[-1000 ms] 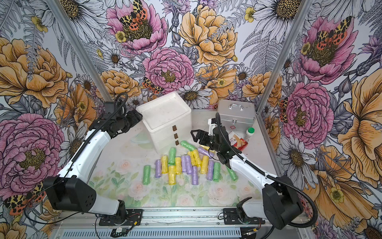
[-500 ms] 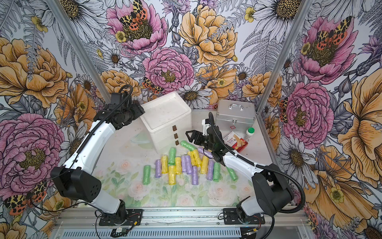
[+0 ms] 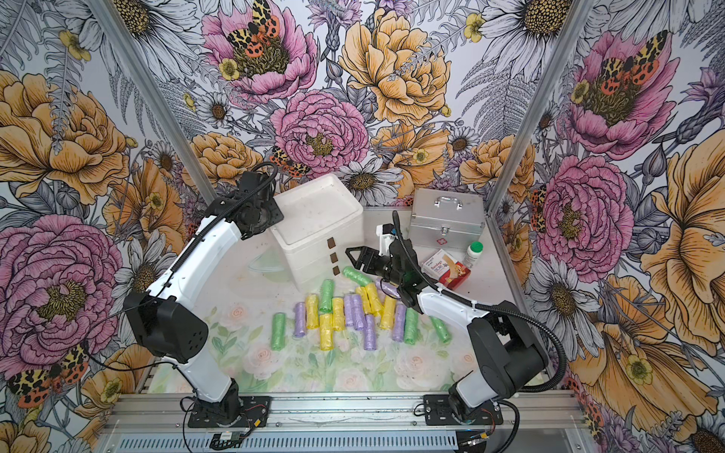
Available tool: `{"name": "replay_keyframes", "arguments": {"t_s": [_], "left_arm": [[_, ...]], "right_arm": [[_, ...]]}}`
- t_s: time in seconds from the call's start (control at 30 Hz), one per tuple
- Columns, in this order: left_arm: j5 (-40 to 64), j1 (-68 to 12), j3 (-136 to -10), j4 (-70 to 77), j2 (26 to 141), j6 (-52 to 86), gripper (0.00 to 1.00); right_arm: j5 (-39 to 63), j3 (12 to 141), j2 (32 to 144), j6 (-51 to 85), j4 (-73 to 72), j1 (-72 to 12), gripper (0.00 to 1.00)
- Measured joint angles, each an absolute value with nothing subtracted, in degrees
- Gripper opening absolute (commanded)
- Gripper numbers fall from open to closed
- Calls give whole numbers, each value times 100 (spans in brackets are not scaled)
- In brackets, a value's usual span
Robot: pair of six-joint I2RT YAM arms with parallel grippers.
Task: Sort the rolls of trash bags by color and place them into the drawer
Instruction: Open the drawer in the storage box.
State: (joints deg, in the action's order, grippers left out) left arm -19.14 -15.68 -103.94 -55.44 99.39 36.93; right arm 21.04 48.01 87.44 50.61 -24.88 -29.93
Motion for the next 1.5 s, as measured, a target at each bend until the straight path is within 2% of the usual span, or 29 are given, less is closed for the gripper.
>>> {"name": "replay_keyframes", "arguments": {"t_s": [0.37,0.8,0.97,1.07,1.17,1.2,1.3,1.33,1.37,1.5], "left_arm": [[-2377,-1636,-10427,-5625,9996,3970,0],[-2488,-1651,-10383,-5586,9994,4062,0],[-2491,-1651,-10383,-5583,9994,4064,0],[-2488,-1651,-10381,-5581,9994,4064,0],[-2491,-1651,-10372,-5575,9994,4104,0],[-2491,-1651,-10361,-5566,9983,4117,0],[-2508,-1651,-10344,-5553,9974,4171,0],[-2508,-1651,-10342,-5553,9974,4180,0],[-2508,-1649,-10339,-5551,9972,4187,0],[-2508,-1649,-10339,-5548,9972,4230,0]], "right_arm": [[2283,4812,9306,5389,-3426,-3208,72],[2329,5210,10018,5863,-4316,-3531,67],[2346,5439,10331,6005,-4543,-3546,63],[2344,5509,10431,6069,-4613,-3546,57],[2373,5583,10497,6125,-4613,-3546,45],[2377,5607,10523,6152,-4611,-3546,39],[2364,5634,10586,6187,-4602,-3538,10],[2342,5634,10593,6219,-4569,-3529,4],[2329,5634,10595,6211,-4558,-3524,0],[2314,5625,10589,6219,-4565,-3518,0]]}}
